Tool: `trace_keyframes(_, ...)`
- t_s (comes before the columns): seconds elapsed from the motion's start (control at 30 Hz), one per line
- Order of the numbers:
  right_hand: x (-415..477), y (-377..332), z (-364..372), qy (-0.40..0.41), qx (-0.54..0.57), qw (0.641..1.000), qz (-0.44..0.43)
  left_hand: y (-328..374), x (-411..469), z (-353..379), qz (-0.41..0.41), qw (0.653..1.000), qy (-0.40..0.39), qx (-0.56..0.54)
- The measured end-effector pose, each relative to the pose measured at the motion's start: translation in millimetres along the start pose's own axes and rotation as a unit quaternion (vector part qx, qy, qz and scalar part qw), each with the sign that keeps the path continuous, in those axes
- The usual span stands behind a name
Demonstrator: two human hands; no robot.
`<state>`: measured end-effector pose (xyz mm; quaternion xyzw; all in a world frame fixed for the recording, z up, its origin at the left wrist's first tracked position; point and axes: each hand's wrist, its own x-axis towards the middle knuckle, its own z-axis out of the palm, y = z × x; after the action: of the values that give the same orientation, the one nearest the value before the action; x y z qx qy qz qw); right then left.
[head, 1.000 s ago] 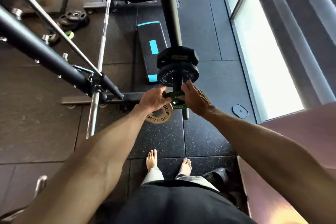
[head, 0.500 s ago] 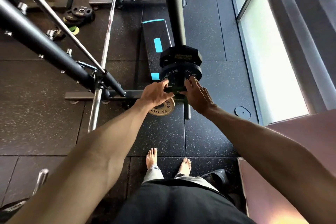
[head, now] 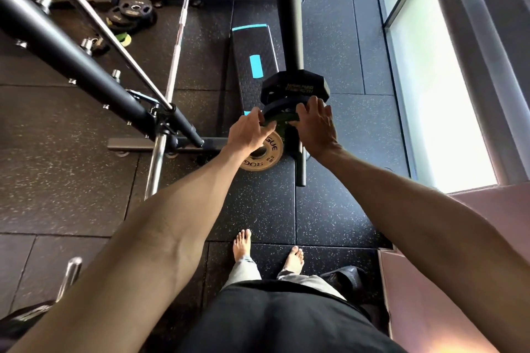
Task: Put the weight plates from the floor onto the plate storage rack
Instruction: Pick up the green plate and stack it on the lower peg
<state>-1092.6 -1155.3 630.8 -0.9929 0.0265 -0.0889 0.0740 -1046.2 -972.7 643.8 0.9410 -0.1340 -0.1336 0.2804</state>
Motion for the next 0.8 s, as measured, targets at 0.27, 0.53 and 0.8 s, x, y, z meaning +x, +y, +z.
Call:
trace_keyframes(0.27,-54,6,-6,0.070,0.146,0.987,-0.023,13,-6,13,-0.141,0.938,-0.040,-0.313)
trace_keyframes(0.53,-89,18,3,-0.139,0.260,0.952,0.085,29,-21,33,-0.128,0.934,-0.061,-0.327)
trace_keyframes(0.8,-98,22,11,-0.119,0.221,0.964,0.092,31,-37,28,0.023,0.976,-0.124,-0.175)
